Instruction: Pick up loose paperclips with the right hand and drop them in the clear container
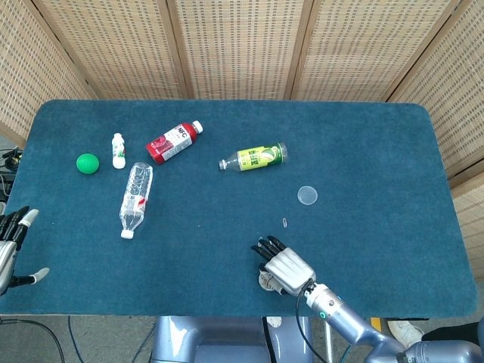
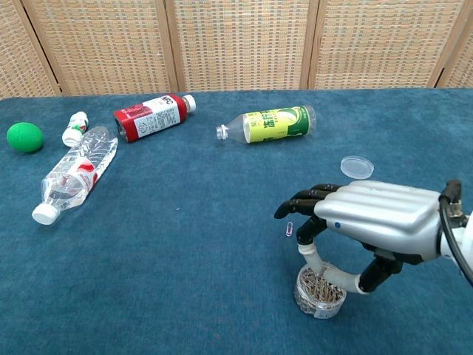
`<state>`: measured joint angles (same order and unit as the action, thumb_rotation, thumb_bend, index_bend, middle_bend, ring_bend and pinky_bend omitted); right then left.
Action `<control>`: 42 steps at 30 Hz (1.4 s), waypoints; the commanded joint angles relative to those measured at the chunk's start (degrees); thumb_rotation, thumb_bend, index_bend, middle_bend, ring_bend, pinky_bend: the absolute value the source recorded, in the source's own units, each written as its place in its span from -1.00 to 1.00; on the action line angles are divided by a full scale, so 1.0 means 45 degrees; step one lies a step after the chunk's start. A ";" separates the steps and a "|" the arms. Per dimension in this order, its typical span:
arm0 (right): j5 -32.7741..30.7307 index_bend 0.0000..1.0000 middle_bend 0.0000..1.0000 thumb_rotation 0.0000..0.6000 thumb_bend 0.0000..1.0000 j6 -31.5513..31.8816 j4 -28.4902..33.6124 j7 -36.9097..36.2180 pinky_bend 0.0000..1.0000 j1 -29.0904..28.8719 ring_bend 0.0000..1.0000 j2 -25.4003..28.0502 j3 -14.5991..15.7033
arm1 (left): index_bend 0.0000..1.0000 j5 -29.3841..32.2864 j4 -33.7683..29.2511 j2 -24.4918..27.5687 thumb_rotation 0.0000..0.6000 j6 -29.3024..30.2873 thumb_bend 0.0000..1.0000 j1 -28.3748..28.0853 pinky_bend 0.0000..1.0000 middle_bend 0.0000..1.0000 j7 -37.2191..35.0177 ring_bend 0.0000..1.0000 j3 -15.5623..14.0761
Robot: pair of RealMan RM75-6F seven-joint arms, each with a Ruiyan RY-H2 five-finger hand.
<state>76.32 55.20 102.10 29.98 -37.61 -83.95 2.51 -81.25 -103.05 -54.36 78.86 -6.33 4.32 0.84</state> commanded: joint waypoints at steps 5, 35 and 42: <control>-0.0423 0.25 -0.83 1.00 -0.08 -0.0140 -0.0436 0.0428 -1.00 0.0035 -1.00 -0.0548 -0.0015 | -1.00 0.0018 0.0014 -0.0013 1.00 -0.0010 -1.00 0.0000 -1.00 -1.00 0.0016 -1.00 -0.0001; 0.1545 -0.12 -0.83 1.00 -0.39 0.3029 0.0683 -0.0668 -1.00 0.1324 -1.00 0.1883 -0.0513 | -1.00 -0.0121 0.0028 0.0031 1.00 0.0207 -1.00 0.0089 -1.00 -1.00 -0.0106 -1.00 0.0000; 0.2188 -1.00 -1.00 1.00 -1.00 0.5151 -0.1336 -0.2461 -1.00 0.3019 -1.00 0.2743 0.0023 | -1.00 -0.0334 0.0068 0.0046 1.00 0.0458 -1.00 0.0198 -1.00 -1.00 -0.0194 -1.00 -0.0030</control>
<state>86.08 75.69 99.22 21.81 -27.42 -73.38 1.42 -82.65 -102.73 -54.14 80.84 -5.50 3.41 0.75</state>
